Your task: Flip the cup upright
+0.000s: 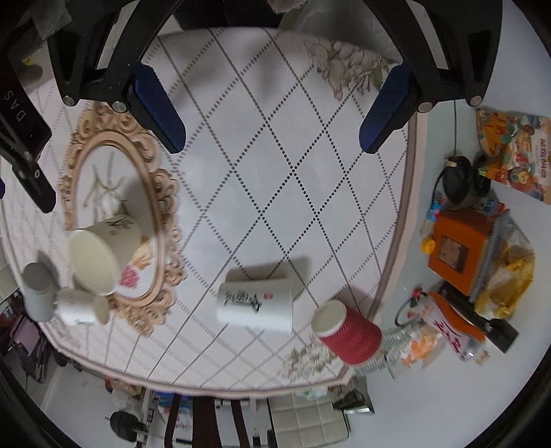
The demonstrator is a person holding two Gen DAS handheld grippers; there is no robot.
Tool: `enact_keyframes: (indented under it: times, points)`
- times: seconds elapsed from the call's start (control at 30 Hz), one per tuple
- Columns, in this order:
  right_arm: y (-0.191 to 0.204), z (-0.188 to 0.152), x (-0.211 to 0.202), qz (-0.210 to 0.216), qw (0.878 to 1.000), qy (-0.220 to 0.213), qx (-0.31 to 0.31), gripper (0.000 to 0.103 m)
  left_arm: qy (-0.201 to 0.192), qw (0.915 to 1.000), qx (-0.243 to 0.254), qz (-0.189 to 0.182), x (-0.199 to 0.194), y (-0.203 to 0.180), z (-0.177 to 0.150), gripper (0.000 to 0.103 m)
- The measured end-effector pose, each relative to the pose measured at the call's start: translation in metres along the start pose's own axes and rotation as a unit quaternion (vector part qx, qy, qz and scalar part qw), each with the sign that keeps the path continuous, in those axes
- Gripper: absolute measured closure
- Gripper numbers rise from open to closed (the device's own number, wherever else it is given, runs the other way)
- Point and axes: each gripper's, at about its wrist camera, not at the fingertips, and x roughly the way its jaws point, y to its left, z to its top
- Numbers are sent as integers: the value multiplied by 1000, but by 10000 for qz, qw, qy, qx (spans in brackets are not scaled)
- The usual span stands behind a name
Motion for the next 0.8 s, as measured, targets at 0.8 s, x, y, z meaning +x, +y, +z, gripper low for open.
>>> enact_keyframes:
  times: [0.8]
  points:
    - [-91, -7, -268, 110, 9979, -635, -38, 1, -1532, 9874, -357, -187, -238, 1, -77, 0]
